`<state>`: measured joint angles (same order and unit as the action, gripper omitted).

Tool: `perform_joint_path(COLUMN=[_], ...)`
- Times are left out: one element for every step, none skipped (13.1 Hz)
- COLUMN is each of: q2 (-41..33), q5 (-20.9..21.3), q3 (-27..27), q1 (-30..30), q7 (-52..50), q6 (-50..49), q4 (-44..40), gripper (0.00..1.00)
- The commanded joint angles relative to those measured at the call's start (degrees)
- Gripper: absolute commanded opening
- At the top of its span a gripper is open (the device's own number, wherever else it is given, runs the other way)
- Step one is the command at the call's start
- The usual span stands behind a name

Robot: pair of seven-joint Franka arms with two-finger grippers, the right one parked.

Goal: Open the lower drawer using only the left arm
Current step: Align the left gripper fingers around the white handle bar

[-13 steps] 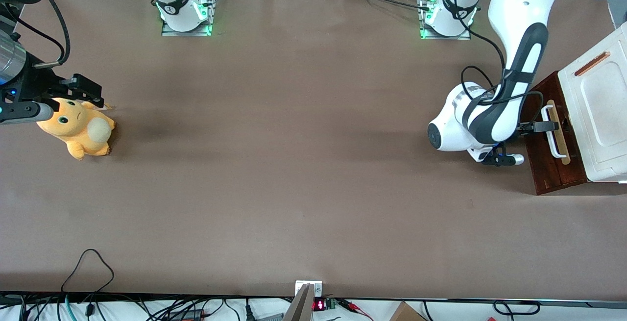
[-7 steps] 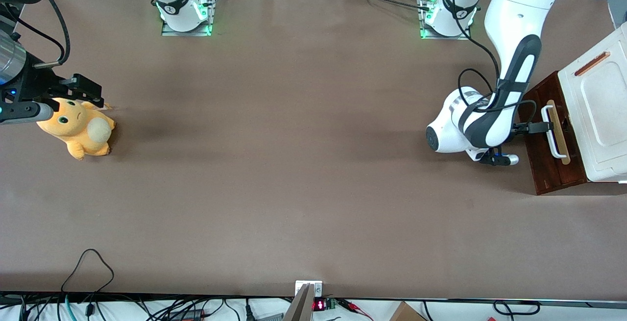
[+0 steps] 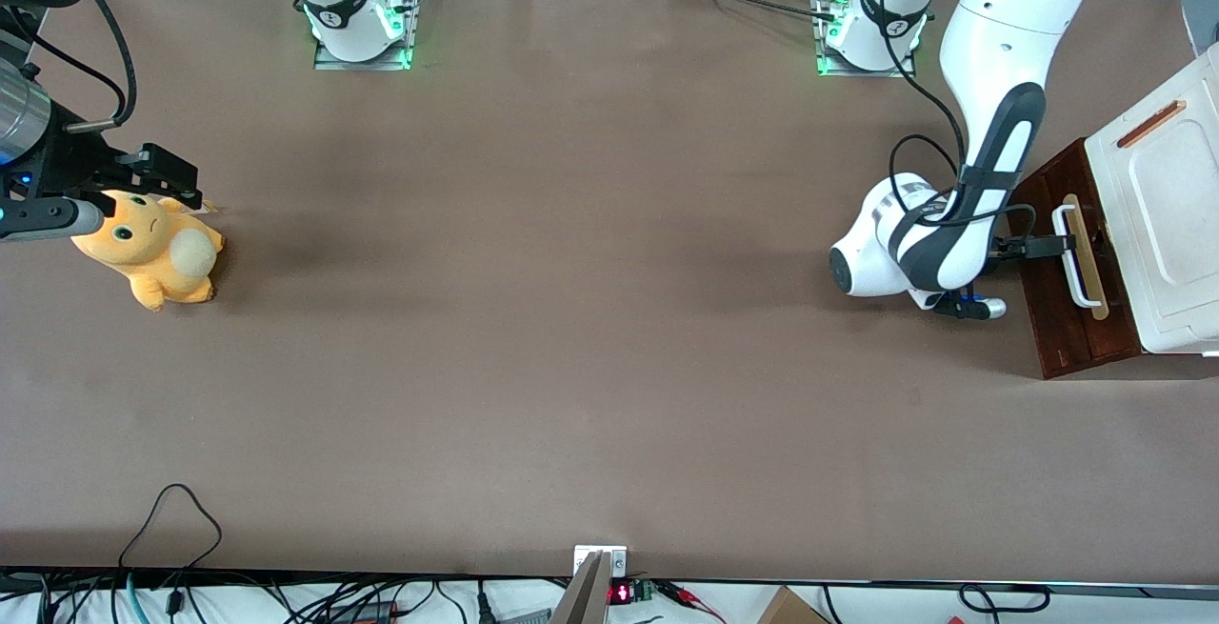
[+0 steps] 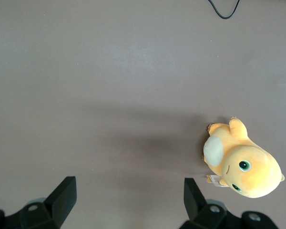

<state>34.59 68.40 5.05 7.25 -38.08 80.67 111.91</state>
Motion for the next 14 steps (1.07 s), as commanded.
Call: perform_joint_path(q2=[0.39, 0.57, 0.74, 1.0, 1.01, 0.83, 0.57, 0.57, 1.0, 1.44, 1.71, 1.88, 1.97, 2.58], q5=[1.82, 1.91, 3.04, 3.31, 3.32, 3.4, 3.4, 4.19, 5.24, 6.03, 6.04, 6.04, 6.13, 6.39], q3=[0.22, 0.22, 0.22, 0.22, 0.22, 0.22, 0.22, 0.22, 0.22, 0.22, 0.22, 0.22, 0.22, 0.22], q1=[-1.44, -1.62, -1.62, -1.62, -1.71, -1.71, -1.71, -1.71, -1.71, -1.71, -1.71, -1.62, -1.62, -1.62], q7=[-0.5, -0.5, -0.5, -0.5, -0.68, -1.03, -1.99, -3.22, -4.97, -6.38, -6.83, -7.09, -7.18, -7.88], q6=[-0.6, -0.51, -0.6, -0.6, -0.6, -0.68, -1.21, -2.0, -3.4, -4.45, -4.64, -4.73, -4.73, -4.73], q4=[0.33, 0.33, 0.33, 0.33, 0.33, 0.33, 0.16, 0.16, 0.16, 0.16, 0.16, 0.16, 0.16, 0.07], gripper=[1.0, 1.0, 1.0, 1.0, 1.0, 1.0, 1.0, 1.0, 1.0, 1.0, 1.0, 1.0, 1.0, 1.0])
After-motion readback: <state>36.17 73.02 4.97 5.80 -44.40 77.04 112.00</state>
